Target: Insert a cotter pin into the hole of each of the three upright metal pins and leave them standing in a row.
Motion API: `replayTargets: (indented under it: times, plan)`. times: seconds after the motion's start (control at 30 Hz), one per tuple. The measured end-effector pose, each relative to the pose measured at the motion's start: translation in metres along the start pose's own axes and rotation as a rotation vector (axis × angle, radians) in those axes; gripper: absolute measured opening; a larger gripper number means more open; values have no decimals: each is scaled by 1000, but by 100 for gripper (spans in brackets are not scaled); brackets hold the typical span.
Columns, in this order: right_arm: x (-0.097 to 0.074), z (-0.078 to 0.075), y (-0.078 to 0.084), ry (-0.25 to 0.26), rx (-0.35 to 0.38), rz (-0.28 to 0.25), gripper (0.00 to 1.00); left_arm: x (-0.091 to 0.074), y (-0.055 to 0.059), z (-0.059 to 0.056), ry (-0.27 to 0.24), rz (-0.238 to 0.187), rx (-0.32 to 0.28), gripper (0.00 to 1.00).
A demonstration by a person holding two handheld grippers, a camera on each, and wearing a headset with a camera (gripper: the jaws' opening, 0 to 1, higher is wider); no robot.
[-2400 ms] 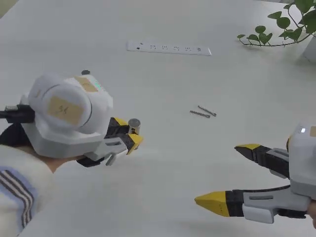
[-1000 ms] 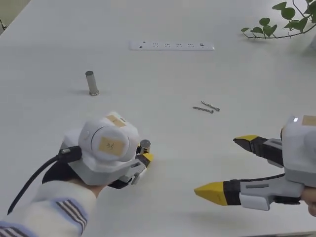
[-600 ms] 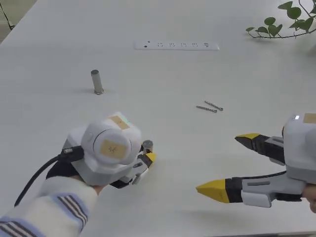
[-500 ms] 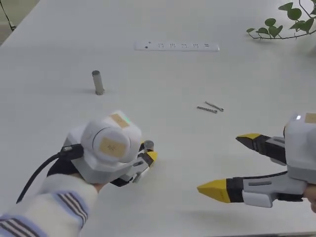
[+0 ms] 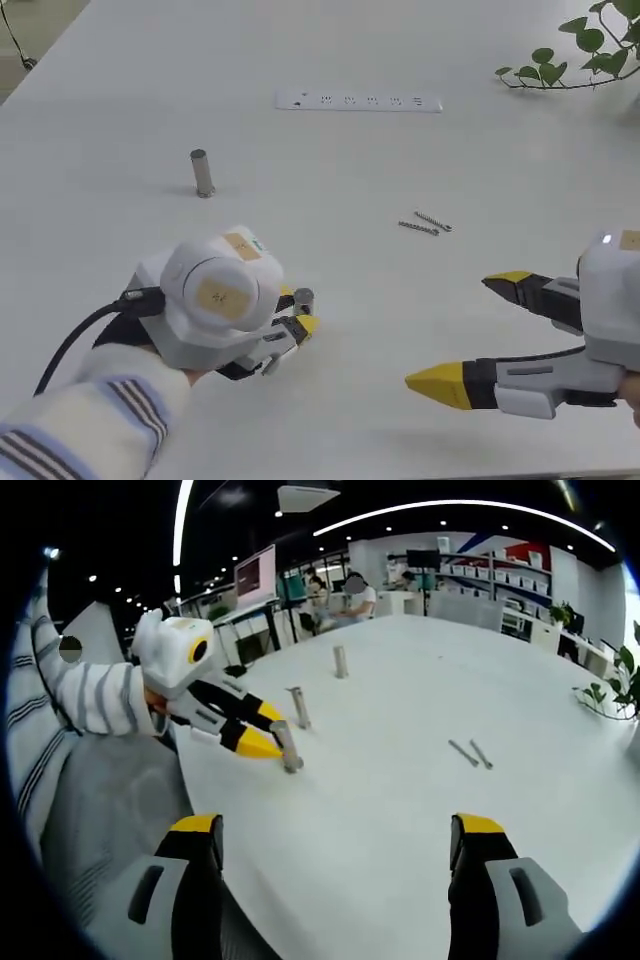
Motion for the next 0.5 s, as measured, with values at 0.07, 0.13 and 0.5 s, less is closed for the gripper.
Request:
replayTargets:
  times: [0.07, 0.13, 0.5]
  plan:
    - [0, -4, -1, 6, -5, 2, 95, -2, 2, 0, 5, 3, -4, 15]
    - [1, -8, -3, 5, -12, 3, 94, -3, 4, -1, 23, 4, -11, 18]
    - [13, -39, -15, 12, -93, 63, 85, -10, 13, 3, 75, -41, -111, 33]
Point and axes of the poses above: the centre of the closed fingertips' face, and the gripper's own axes: x roughly forward along the fingers, z roughly to its left, y roughly out of its underside, the point moved 10 cm from there along -x, roughly backward along the fingers, and after that the axes turned 9 degrees about x, right-handed, at the moved point
